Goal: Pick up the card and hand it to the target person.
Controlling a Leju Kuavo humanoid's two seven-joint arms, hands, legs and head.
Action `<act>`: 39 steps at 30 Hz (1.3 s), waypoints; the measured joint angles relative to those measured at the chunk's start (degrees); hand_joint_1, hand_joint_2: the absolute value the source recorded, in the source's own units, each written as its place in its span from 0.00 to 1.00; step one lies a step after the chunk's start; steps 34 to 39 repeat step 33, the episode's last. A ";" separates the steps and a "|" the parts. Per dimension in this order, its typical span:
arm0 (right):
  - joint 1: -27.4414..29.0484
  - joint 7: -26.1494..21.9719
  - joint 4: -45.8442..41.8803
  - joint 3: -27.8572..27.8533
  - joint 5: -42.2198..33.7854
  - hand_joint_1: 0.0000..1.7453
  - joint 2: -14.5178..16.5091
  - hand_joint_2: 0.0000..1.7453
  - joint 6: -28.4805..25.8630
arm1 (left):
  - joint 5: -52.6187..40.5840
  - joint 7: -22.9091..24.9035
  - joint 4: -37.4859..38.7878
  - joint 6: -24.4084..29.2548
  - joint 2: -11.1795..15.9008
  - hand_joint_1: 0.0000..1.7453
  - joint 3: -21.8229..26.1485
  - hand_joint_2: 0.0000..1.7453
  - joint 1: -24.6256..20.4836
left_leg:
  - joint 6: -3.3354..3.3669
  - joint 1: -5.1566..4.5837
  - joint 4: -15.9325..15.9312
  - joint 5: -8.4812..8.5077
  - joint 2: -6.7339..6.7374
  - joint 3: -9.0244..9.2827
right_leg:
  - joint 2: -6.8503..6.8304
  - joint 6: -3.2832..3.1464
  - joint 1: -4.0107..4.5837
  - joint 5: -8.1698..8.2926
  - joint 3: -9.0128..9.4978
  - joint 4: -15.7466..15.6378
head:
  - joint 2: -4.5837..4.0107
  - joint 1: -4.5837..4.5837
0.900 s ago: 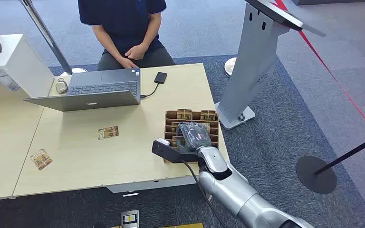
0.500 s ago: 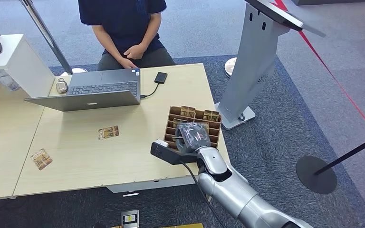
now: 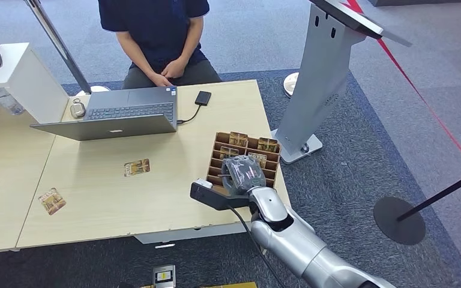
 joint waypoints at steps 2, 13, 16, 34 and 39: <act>0.01 -0.14 -0.74 0.04 -0.14 0.77 -0.16 1.00 0.11 | 0.08 -0.16 0.00 0.08 0.00 0.00 0.01 0.00 0.07 | 0.00 0.00 0.00 0.00 0.00 0.00 | 0.00 0.00 0.00 0.00 0.00 0.00 | 0.00 0.00; -0.35 0.38 -13.42 -0.87 -3.65 0.78 -2.72 1.00 6.60 | 0.48 -0.76 0.00 0.14 0.13 0.00 0.11 0.00 0.60 | 0.00 0.00 0.01 0.00 0.00 0.01 | 0.00 0.00 0.00 0.00 -0.01 0.00 | 0.00 0.00; -0.55 0.56 -17.89 -1.89 -4.92 0.79 -3.55 1.00 7.33 | 0.49 -0.82 0.00 0.21 0.18 0.00 0.13 0.00 0.69 | 0.00 0.00 0.01 0.00 0.01 0.01 | 0.00 0.00 0.00 0.00 -0.01 0.00 | 0.00 0.00; -6.22 -4.83 -21.14 -4.48 -19.24 0.82 -1.84 1.00 6.03 | -1.83 0.22 0.00 -0.55 0.22 0.00 0.15 0.00 -0.14 | -0.01 0.01 0.00 0.01 0.00 -0.04 | 0.00 0.00 0.00 0.00 0.00 0.04 | 0.00 0.00; -6.22 -4.83 -21.14 -4.48 -19.24 0.82 -1.84 1.00 6.03 | -1.83 0.22 0.00 -0.55 0.22 0.00 0.15 0.00 -0.14 | -0.01 0.01 0.00 0.01 0.00 -0.04 | 0.00 0.00 0.00 0.00 0.00 0.04 | 0.00 0.00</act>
